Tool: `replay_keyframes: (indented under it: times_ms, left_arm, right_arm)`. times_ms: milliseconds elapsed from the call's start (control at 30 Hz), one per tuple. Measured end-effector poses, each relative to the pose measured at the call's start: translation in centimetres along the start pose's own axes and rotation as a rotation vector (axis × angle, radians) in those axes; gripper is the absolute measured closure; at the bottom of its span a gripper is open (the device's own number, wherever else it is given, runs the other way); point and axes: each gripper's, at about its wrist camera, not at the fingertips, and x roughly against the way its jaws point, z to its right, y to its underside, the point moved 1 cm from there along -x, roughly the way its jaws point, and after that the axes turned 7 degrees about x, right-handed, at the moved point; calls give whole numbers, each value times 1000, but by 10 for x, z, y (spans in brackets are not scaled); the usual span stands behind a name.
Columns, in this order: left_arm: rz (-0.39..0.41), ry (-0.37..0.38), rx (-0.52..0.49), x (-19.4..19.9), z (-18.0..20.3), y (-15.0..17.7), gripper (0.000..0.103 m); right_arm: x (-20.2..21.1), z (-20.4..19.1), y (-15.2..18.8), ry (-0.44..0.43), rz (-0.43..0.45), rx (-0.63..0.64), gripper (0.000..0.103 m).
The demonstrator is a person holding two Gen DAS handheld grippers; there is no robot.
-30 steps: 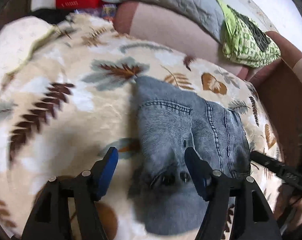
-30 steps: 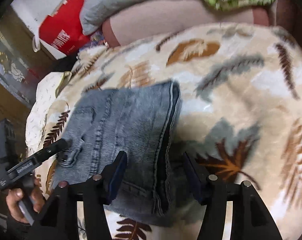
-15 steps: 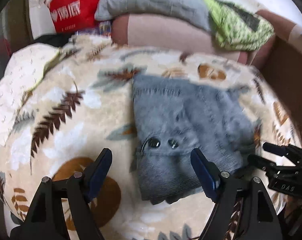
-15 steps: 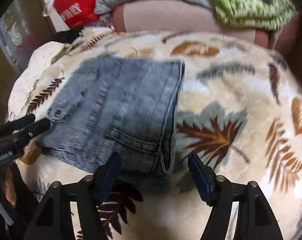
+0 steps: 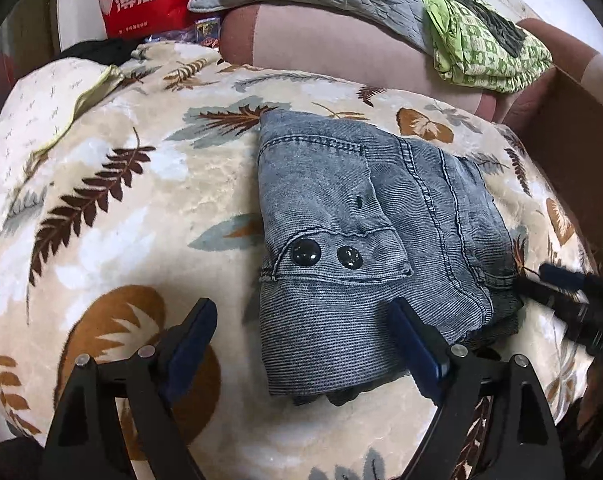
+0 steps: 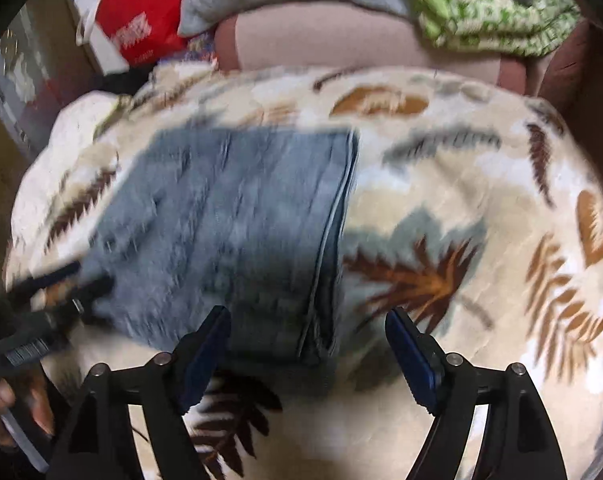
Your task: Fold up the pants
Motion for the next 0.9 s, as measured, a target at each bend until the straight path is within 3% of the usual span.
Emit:
replay_keyframes:
  times_ms: [300,433,500,600,733,900]
  left_arm:
    - [-9,48,20,-3,-7,0,14]
    - [-8,54,23,-4,-8,1,12]
    - [-11,62,26,-6,-9,0,12]
    - [-6,55,24,-6,-8,0,11]
    - [-2,48,28,-4,-8,1,10]
    - [6,23,24,1,-6,2,10]
  right_arm:
    - [-24,1,-88,104,40,26,21]
    - [-67,4,-109,179,-33,34,21]
    - [-91,12,-106,171,-103,-3,17]
    - [-94,20,-101,160,-97,-48,11]
    - [-67,20,-91,155,-74,-32,11]
    - [-18,8,-55,68,-7,-45,11]
